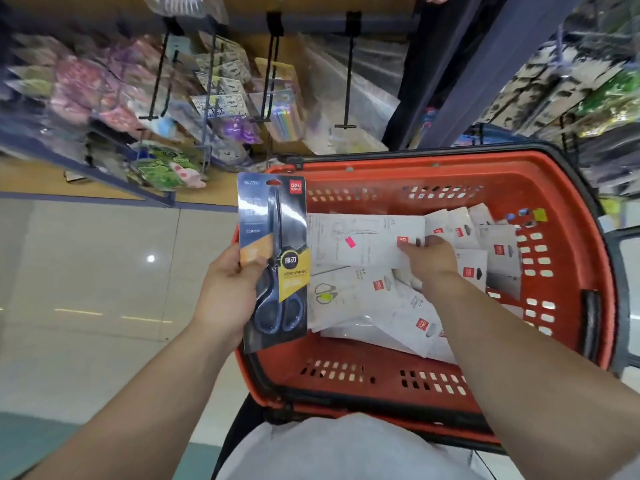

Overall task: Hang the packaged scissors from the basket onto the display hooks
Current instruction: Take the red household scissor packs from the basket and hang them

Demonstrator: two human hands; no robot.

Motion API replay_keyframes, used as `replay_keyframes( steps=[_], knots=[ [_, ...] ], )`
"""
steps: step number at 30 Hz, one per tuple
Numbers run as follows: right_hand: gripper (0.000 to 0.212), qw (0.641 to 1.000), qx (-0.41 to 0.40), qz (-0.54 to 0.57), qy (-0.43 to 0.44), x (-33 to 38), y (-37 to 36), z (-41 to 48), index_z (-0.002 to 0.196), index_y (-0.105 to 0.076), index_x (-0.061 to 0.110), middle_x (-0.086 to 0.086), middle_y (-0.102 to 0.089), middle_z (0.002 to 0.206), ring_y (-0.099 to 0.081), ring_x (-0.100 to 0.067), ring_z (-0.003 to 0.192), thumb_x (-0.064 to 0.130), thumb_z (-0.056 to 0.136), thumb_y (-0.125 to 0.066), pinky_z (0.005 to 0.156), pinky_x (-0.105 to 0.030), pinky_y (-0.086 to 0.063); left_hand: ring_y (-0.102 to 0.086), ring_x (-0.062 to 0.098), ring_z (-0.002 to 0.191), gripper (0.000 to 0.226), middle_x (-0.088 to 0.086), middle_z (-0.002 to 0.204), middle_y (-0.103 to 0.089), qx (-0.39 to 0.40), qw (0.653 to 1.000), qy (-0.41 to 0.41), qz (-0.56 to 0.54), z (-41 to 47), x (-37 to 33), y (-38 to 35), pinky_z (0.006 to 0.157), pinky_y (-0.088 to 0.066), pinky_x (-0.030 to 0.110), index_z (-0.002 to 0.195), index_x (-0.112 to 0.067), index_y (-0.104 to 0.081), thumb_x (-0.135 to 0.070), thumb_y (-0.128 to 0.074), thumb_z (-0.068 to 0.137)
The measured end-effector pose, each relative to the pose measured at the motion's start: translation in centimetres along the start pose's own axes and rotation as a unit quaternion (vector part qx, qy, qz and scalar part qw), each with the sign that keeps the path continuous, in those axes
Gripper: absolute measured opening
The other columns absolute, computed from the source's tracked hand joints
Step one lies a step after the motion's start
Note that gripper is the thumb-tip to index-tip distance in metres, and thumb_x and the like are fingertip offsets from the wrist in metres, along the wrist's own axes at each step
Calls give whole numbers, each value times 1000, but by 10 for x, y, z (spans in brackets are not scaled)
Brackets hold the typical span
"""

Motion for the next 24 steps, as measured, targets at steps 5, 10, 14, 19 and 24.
replay_keyframes(
  steps=[5, 10, 14, 19, 24],
  knots=[
    [25, 989, 59, 126, 42, 26, 33, -46, 120, -56, 18, 3, -72, 101, -75, -20, 67, 6, 99, -64, 49, -26, -54, -63, 18, 82, 20, -3, 88, -72, -51, 994, -94, 5, 2, -23, -6, 81, -50, 38, 95, -29, -70, -17, -58, 106],
    [16, 973, 152, 171, 40, 48, 72, -81, 100, -57, 14, -11, -74, 98, -75, -29, 67, -1, 94, -59, 56, -29, -54, -71, 11, 84, 19, -13, 86, -75, 3, 974, -197, 116, -2, -55, -43, 75, -57, 32, 101, -32, -69, -25, -53, 109],
    [11, 946, 221, 238, -23, 61, 83, -99, 95, -61, 10, -9, -71, 76, -73, -18, 59, 2, 94, -53, 49, -22, -52, -65, 29, 86, 21, 5, 88, -71, 90, 913, -286, 277, -6, -54, -91, 73, -47, 38, 108, -9, -69, -22, -52, 109],
    [8, 905, 219, 359, -69, 75, 83, -106, 98, -62, 10, -13, -72, 67, -70, -14, 51, 12, 100, -55, 46, -23, -58, -61, 11, 86, 18, -12, 92, -68, 205, 912, -255, 248, -17, -41, -129, 74, -44, 30, 111, -27, -68, -24, -50, 111],
    [11, 880, 216, 412, -96, 77, 74, -107, 99, -61, 5, -16, -71, 60, -73, -20, 52, 14, 103, -59, 51, -26, -61, -65, 7, 102, 38, -11, 114, -70, 243, 891, -260, 282, -20, -31, -141, 86, -50, 30, 128, -28, -62, -27, -79, 94]
  ],
)
Point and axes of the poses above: each hand's wrist, its own z-axis towards the middle knuckle, its own y-axis out of the back of the hand, x = y × z, the point moved 4 cm from there along z, towards the middle knuckle
